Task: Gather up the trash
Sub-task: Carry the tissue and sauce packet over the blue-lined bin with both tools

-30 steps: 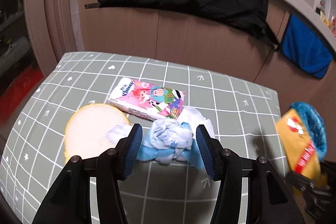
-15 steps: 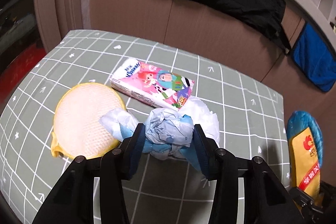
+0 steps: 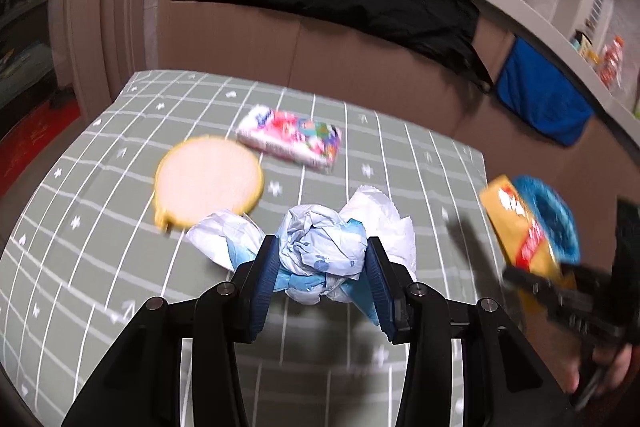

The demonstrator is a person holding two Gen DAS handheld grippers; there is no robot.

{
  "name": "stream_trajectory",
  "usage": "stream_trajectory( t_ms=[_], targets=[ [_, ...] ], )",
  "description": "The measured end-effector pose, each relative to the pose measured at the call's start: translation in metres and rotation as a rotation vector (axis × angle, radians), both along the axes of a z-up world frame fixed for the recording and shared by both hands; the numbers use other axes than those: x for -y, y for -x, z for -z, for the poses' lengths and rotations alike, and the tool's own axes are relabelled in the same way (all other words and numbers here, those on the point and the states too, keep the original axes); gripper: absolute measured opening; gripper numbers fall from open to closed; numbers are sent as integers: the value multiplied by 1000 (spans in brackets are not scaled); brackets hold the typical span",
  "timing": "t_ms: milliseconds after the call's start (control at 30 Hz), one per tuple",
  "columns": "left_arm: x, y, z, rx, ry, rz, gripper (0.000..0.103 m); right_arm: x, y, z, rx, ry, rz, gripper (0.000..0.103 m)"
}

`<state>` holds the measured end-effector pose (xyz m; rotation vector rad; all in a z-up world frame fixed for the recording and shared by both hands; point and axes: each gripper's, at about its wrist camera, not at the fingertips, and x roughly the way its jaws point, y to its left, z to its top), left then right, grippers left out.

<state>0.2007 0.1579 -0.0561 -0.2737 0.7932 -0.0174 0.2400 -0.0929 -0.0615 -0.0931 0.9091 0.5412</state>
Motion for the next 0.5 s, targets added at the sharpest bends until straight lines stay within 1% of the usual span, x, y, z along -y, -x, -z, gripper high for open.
stream_trajectory(
  t_ms=[100,267,367,500],
  targets=[
    [5,10,1,-10,-28,14,44,2,4,-5,16,-12,3,20],
    [19,11,-11,24,-24,33,44,14,10,-21,60,-36,22,20],
    [38,6,-28,67,-32,65,44,26,13,-35,98,-48,37,20],
    [78,-5,-62,154,-38,118,44,49,18,-58,164,-60,67,20]
  ],
)
